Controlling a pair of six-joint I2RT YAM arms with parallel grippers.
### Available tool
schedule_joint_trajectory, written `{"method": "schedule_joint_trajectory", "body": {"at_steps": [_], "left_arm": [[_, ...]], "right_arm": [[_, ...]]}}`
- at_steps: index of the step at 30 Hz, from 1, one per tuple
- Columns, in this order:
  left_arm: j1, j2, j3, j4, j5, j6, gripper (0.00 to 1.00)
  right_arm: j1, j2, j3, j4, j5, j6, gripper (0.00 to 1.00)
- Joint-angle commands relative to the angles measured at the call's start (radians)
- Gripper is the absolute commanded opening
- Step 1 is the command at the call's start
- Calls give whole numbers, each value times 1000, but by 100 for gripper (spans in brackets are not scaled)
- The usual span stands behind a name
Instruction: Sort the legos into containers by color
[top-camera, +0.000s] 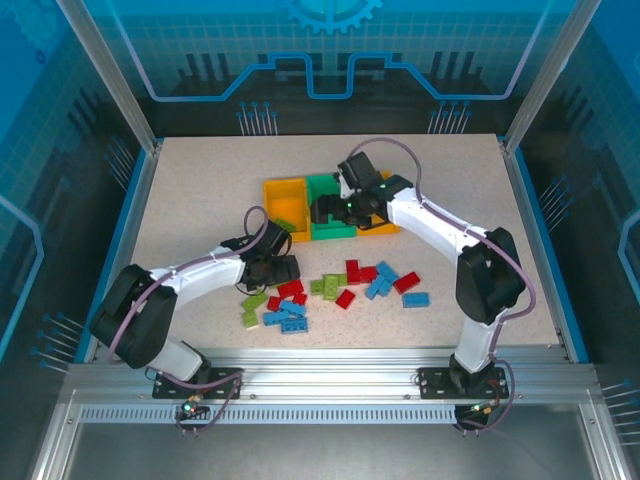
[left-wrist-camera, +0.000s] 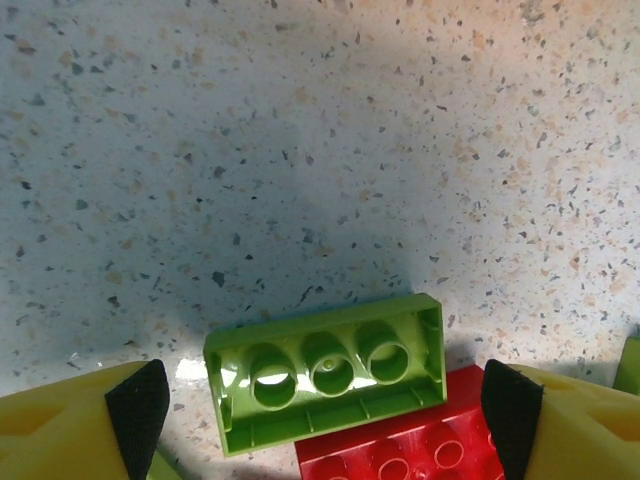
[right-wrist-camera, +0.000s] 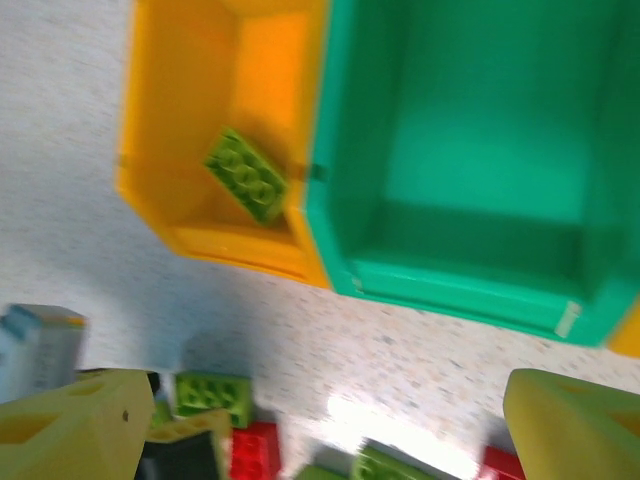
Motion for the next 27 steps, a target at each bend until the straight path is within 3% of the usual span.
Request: {"method": "schedule_joint_trajectory", "body": {"at_steps": [1,7,16,27], "left_arm": [[-7,23,22,-36,-2,-30,86],[-8,53,23,-28,2,-43,83],[-6,99,57,-27,2,-39,81],[-4,104,56,-15,-18,-37,72]], "right_arm": [[-3,-69,-66,-13,66,-44,92],[-11,-147,-174,-30,149,-69,92],[-16,-225,-270,-39,176,-79,92],[114,-212,-312,-80,263,-44,92]]}}
